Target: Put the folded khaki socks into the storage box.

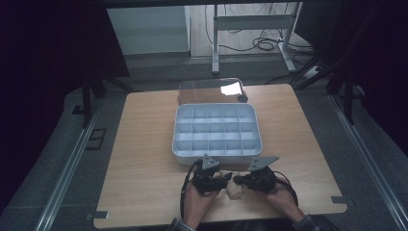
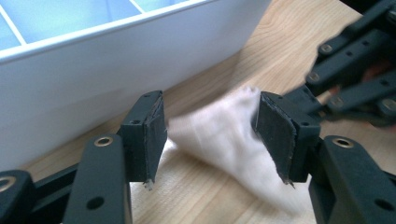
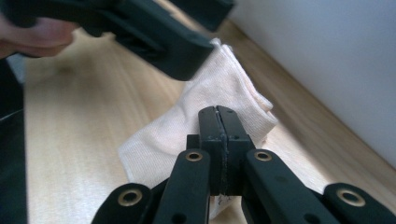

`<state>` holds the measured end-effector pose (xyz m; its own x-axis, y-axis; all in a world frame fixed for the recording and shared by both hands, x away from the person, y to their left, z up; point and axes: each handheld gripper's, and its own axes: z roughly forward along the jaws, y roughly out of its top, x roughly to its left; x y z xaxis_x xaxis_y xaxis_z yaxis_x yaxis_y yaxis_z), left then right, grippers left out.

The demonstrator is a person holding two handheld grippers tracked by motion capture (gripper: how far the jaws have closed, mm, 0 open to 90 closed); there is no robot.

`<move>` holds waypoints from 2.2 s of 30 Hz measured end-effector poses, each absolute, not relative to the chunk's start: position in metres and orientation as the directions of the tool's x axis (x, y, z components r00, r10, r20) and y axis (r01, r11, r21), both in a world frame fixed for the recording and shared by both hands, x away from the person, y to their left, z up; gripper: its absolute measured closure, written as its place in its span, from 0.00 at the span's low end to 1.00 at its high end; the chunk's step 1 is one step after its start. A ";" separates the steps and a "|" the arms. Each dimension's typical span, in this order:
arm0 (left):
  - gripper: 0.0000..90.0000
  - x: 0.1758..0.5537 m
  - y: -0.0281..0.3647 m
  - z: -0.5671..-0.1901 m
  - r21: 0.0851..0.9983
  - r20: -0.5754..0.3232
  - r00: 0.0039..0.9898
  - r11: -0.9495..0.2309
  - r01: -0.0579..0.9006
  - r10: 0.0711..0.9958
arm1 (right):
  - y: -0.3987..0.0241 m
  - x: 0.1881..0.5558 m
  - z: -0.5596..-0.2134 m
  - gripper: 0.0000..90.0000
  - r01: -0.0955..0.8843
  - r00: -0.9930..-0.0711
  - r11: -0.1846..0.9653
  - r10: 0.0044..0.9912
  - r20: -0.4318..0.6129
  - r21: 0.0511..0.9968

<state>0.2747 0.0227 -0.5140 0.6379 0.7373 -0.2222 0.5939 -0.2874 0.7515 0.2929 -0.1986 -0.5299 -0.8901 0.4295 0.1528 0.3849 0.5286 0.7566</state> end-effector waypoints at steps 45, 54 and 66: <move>0.51 0.269 0.034 -0.535 0.701 -0.269 0.616 -0.289 0.652 0.740 | -0.204 0.283 -0.513 0.83 0.416 -0.878 0.543 0.450 0.166 0.730; 0.51 0.269 0.036 -0.536 0.703 -0.279 0.617 -0.281 0.654 0.736 | -0.184 0.295 -0.513 0.52 0.445 -0.869 0.567 0.460 0.182 0.693; 0.43 0.271 0.042 -0.538 0.709 -0.277 0.623 -0.282 0.646 0.731 | -0.173 0.302 -0.528 0.52 0.478 -0.869 0.599 0.430 0.245 0.643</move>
